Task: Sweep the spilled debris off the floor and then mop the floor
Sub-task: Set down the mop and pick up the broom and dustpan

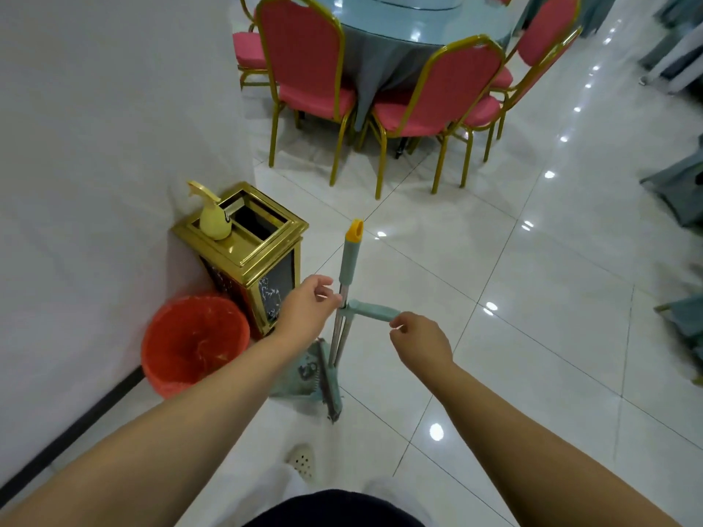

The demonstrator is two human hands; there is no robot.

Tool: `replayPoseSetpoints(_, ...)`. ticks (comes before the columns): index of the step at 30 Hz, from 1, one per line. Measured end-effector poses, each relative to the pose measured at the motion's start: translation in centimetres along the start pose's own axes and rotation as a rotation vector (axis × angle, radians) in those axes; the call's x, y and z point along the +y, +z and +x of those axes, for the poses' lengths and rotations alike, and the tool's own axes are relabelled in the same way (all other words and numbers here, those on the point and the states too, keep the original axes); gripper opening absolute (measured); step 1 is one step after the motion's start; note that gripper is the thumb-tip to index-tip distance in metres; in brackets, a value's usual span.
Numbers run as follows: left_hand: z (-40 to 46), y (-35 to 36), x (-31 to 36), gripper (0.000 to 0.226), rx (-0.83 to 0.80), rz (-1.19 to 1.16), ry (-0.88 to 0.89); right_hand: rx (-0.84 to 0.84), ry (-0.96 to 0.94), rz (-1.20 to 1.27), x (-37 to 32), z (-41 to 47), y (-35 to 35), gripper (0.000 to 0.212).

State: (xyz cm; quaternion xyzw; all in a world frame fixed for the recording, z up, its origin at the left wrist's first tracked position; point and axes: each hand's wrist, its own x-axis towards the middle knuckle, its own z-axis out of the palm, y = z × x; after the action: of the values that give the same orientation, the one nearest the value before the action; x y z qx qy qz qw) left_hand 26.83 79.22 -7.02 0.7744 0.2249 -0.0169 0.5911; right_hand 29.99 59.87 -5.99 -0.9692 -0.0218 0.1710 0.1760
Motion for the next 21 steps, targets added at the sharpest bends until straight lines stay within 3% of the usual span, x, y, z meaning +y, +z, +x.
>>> replayPoseSetpoints(7, 2.4, 1.2, 1.7, 0.043, 0.073, -0.087, 0.034, -0.070, -0.085, -0.134, 0.2, 5.5, 0.7, 0.031)
replayPoseSetpoints(21, 2.2, 5.8, 3.8, 0.019, 0.344, -0.239, 0.027, -0.192, -0.468, -0.490, 3.0, 11.0, 2.0, 0.014)
